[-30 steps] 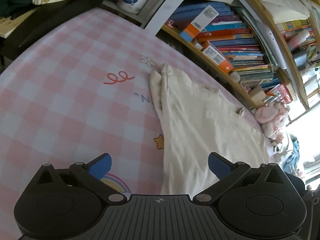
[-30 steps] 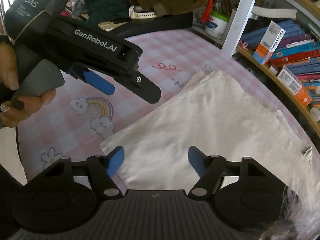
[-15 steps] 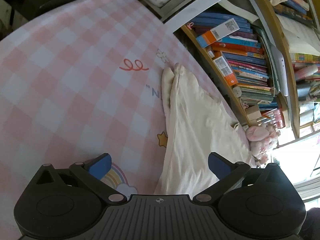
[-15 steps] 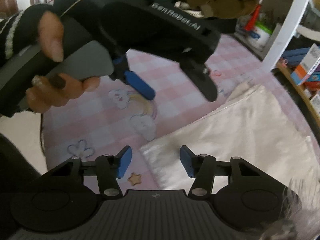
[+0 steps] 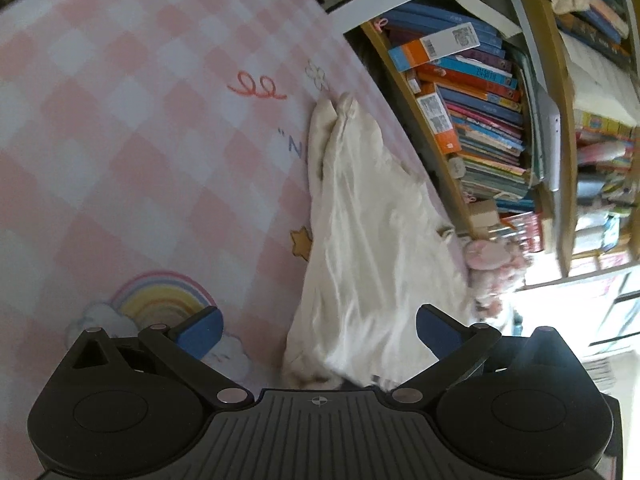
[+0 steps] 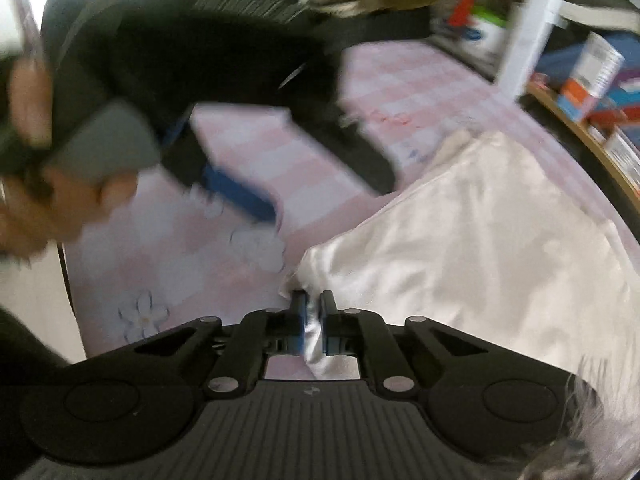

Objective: Fold clothes

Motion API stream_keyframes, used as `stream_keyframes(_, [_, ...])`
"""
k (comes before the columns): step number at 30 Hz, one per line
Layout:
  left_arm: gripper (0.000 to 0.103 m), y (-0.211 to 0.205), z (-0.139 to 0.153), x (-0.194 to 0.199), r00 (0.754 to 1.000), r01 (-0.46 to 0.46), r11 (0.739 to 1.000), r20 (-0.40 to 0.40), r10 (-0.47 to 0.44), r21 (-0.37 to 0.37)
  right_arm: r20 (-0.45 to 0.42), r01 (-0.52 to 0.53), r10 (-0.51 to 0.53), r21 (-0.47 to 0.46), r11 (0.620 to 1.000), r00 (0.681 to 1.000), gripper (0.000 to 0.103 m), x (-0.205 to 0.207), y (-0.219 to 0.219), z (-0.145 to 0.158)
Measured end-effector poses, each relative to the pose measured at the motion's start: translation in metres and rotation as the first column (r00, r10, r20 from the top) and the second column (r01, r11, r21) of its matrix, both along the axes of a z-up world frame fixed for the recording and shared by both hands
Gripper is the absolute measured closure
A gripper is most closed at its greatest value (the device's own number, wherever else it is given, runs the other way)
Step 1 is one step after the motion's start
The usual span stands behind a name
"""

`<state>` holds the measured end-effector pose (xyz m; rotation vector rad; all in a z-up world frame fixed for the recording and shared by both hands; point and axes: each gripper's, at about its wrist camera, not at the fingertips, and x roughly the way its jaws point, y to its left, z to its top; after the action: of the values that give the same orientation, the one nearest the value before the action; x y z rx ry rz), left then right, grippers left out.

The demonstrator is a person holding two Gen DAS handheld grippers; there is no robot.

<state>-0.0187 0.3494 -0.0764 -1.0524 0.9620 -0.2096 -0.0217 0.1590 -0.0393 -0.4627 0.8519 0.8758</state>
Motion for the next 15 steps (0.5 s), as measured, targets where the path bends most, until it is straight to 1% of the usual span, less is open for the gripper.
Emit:
stream_keyframes(2, [0.000,0.001,-0.005,0.000,1.000,-0.009,0.998,0.017,0.010,-0.068,-0.001,0.050,-0.050,0.056,0.997,0.999,0.097,0.003,-0.012,0.014])
stream_keyframes(3, [0.000,0.000,-0.008,0.000,0.999,-0.015,0.993,0.026,0.018,-0.117,-0.005,0.069,-0.069,0.079,0.994,0.998,0.098,0.004,-0.016,0.021])
stream_keyframes(4, [0.000,0.000,-0.012,0.000,0.999,-0.021,0.985,0.034,0.028,-0.171,-0.008,0.084,-0.083,0.100,0.991,0.996,0.098,0.004,-0.021,0.026])
stream_keyframes(6, [0.000,-0.002,-0.022,0.003,0.998,-0.036,0.961,0.034,0.047,-0.276,-0.005,0.108,-0.108,0.129,0.986,0.994,0.098,0.006,-0.027,0.035])
stream_keyframes(8, [0.000,-0.007,-0.030,0.006,0.998,-0.046,0.937,0.020,0.057,-0.346,0.005,0.123,-0.125,0.143,0.982,0.992,0.098,0.008,-0.029,0.042])
stream_keyframes(11, [0.000,-0.016,-0.037,0.012,0.999,-0.044,0.910,0.004,0.050,-0.412,-0.003,0.140,-0.141,0.159,0.977,0.990,0.098,0.006,-0.032,0.045])
stream_keyframes(13, [0.000,-0.022,-0.040,0.016,0.999,-0.037,0.898,0.001,0.041,-0.438,-0.014,0.150,-0.149,0.169,0.974,0.989,0.098,0.004,-0.034,0.047])
stream_keyframes(15, [0.000,-0.027,-0.043,0.019,0.999,-0.034,0.893,-0.006,0.035,-0.449,-0.033,0.156,-0.152,0.168,0.973,0.988,0.098,-0.002,-0.035,0.046])
